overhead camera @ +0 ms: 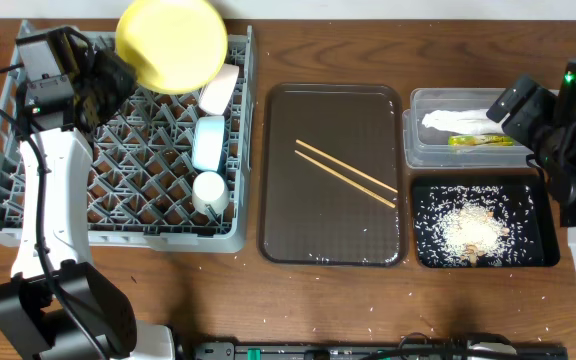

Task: Sort waste into correct bins and load items into the dishwasher
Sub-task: 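Lift the yellow plate with the left gripper over the rack, then lower the yellow plate upright into the rack slots and release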

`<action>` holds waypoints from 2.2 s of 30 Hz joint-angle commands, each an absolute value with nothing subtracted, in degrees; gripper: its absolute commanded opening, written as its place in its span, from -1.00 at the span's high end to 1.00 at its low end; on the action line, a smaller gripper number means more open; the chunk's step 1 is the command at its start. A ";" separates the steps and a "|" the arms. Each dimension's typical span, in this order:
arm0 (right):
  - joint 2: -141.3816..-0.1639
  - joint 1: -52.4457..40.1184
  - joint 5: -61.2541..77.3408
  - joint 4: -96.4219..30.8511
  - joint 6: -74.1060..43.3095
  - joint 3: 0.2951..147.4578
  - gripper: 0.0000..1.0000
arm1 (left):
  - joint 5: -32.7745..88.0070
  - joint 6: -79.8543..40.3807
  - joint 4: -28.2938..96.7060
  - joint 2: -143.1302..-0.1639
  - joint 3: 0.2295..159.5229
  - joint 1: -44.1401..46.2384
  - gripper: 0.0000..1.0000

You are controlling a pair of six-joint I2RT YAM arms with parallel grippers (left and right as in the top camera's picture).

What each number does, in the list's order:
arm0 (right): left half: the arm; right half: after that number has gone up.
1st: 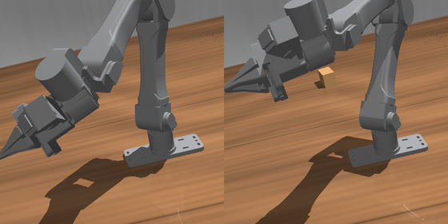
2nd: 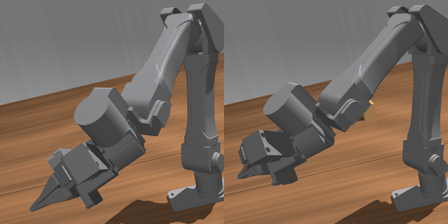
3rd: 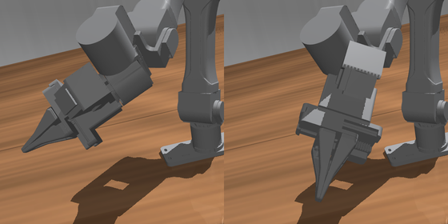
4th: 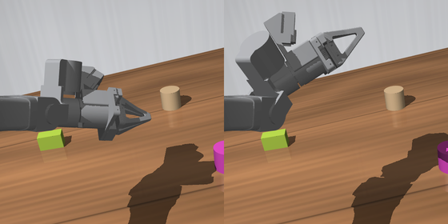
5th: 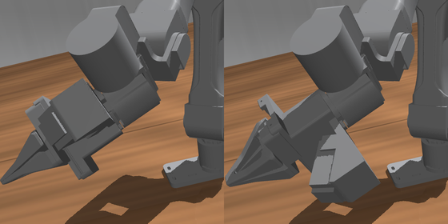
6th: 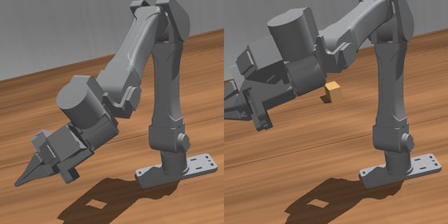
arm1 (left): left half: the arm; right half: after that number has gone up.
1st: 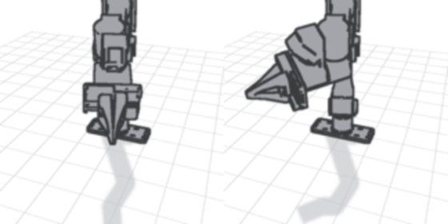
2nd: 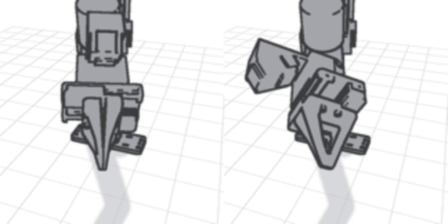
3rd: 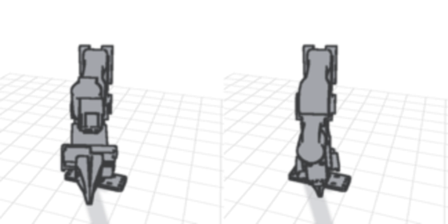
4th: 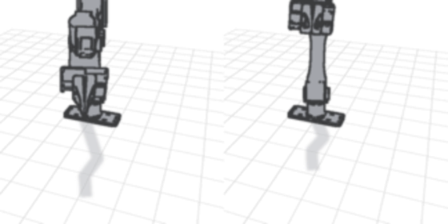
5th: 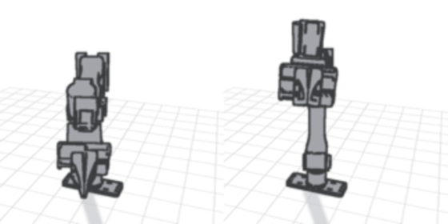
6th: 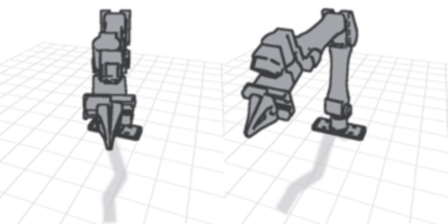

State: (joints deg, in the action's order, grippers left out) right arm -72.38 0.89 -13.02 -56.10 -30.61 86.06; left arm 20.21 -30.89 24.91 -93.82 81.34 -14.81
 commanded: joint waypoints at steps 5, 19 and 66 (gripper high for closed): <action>-72.51 1.10 -13.23 -56.21 -31.24 86.08 -0.99 | -1.85 -19.53 27.03 -92.64 80.71 -14.72 0.85; -72.51 1.10 -13.26 -56.21 -31.24 86.08 -0.99 | -13.23 -14.81 27.22 -99.20 80.66 -12.21 0.85; -72.51 1.10 -13.23 -56.21 -31.24 86.08 -0.99 | 2.31 -1.98 24.95 -106.19 80.68 4.58 0.85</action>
